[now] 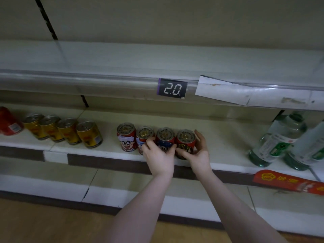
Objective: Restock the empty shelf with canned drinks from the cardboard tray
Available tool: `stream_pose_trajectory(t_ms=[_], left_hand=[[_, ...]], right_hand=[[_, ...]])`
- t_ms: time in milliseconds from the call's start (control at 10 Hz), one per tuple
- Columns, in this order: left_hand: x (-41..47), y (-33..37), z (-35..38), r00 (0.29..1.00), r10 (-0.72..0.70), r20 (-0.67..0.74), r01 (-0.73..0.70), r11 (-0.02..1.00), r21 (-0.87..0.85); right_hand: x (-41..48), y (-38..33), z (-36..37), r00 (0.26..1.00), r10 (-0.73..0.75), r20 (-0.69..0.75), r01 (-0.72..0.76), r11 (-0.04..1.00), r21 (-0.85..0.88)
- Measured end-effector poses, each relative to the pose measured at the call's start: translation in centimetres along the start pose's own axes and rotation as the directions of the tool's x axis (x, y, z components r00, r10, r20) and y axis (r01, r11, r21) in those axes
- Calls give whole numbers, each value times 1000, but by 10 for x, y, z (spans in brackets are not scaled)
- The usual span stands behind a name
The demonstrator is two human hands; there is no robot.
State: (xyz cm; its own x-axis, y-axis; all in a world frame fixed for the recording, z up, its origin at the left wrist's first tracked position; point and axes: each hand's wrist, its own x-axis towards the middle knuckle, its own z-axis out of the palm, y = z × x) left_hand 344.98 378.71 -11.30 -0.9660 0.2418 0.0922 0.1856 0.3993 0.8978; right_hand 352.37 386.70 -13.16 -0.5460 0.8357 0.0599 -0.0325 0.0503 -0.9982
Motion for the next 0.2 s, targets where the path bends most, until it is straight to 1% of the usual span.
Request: stream_pose_trajectory(t_ms=[100,200], left_hand=[[-2,9,-13,1000,-13,4,14,988,-155],[-4,28,-28,988,-63,138,102,949,-298]], right_hand=[[-9,-20,2,999,29,-32,-28,999,35],[-19,-58,8,1000,12,-18,-12,1000,24]])
